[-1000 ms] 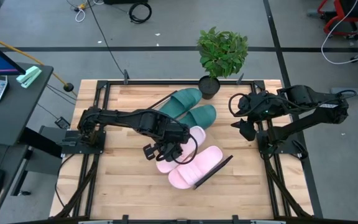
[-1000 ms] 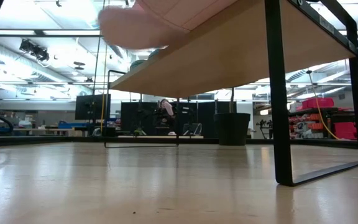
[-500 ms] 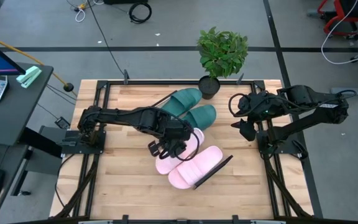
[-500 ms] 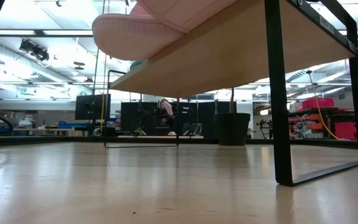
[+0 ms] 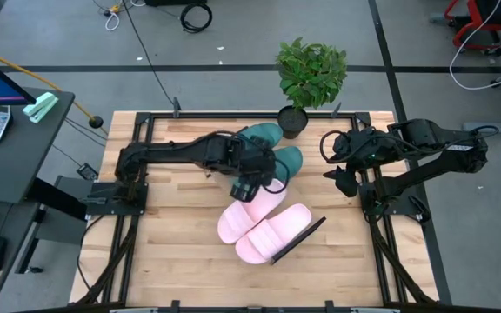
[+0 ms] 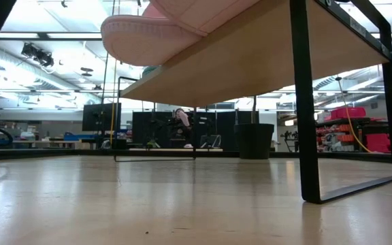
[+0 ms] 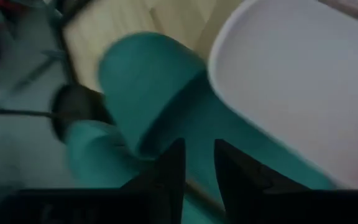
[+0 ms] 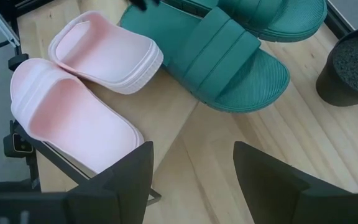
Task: Pick and place slides into the shelf
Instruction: Put the pink slide on the shelf
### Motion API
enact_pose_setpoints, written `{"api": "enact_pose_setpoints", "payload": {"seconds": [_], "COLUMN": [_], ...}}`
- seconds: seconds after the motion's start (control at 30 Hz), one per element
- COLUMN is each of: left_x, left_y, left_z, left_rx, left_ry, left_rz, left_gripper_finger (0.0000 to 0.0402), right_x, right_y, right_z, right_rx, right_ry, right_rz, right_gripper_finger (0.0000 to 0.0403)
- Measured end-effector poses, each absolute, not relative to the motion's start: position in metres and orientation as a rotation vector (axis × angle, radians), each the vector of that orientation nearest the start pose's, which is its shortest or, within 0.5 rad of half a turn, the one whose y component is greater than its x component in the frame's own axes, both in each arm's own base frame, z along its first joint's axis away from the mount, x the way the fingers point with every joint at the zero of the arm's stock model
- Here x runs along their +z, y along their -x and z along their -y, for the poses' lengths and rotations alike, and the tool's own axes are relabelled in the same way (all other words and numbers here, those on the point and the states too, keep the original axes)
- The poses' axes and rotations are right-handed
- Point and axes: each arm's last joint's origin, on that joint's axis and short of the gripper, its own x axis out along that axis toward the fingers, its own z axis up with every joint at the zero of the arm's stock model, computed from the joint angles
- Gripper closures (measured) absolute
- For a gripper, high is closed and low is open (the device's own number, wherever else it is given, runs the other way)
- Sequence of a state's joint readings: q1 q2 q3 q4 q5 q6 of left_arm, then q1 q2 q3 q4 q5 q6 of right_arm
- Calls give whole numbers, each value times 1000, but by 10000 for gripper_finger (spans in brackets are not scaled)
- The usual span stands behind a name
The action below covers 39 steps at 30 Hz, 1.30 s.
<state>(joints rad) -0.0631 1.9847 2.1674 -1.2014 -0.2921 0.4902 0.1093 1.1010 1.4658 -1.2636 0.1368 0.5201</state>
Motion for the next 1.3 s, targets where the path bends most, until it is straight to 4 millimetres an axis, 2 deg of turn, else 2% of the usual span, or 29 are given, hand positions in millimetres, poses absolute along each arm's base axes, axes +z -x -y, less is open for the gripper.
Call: {"api": "enact_pose_setpoints", "payload": {"seconds": [0.17,0.37,0.6,0.8,0.97,1.3], "left_x": [348,338,339,341,349,347], "left_y": [-417,-422,-426,-428,-425,-421], "left_z": [25,34,36,35,28,19], "left_rx": [-62,-71,-59,-41,77,110], "left_ry": [-460,-449,-431,-467,-486,-440], "left_rz": [-1076,-1097,-1058,-1033,-1039,-1100], "left_gripper_finger": [322,321,314,325,334,351], "right_x": [407,407,407,407,407,407], "right_y": [-167,-167,-167,-167,-167,-167], "right_z": [-14,-14,-14,-14,-14,-14], "right_rx": [-256,-252,-248,-248,-248,-248], "right_ry": [-374,-366,-357,-357,-358,-357], "right_rz": [-862,-863,-863,-862,-862,-863], "right_gripper_finger": [175,175,175,175,175,175]}}
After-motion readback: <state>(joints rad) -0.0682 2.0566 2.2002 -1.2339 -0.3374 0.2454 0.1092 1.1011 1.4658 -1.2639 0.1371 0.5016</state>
